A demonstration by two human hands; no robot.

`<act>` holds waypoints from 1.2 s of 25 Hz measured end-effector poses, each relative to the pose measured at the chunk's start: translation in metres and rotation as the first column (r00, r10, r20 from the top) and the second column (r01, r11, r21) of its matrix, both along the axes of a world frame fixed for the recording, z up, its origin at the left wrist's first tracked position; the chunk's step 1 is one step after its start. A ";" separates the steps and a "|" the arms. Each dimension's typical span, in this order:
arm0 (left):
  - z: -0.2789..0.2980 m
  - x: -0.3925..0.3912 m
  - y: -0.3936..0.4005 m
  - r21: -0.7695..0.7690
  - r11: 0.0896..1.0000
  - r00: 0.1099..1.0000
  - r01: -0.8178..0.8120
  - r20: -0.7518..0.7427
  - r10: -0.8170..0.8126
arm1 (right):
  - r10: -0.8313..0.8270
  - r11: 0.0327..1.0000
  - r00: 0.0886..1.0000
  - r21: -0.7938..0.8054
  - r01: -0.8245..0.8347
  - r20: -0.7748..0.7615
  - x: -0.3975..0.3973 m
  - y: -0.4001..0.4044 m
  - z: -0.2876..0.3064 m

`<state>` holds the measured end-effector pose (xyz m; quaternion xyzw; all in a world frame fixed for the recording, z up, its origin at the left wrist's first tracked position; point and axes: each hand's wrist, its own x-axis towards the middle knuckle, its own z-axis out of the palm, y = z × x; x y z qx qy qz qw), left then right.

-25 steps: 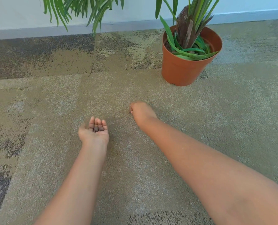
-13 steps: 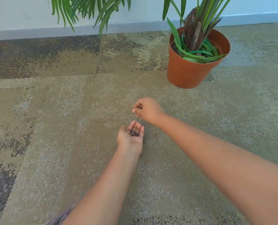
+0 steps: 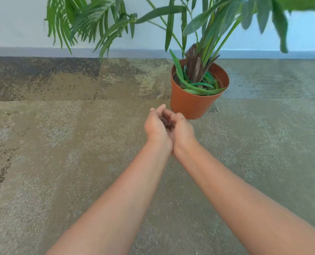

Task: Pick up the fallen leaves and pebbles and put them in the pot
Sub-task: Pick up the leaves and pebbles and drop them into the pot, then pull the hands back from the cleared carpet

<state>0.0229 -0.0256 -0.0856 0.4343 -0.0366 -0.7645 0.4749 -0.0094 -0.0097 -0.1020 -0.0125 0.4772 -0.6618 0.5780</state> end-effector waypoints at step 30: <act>-0.020 -0.001 -0.037 -0.110 0.845 0.788 0.524 0.440 -0.431 | -0.180 0.831 0.812 0.355 0.427 -0.556 -0.326 0.064 0.029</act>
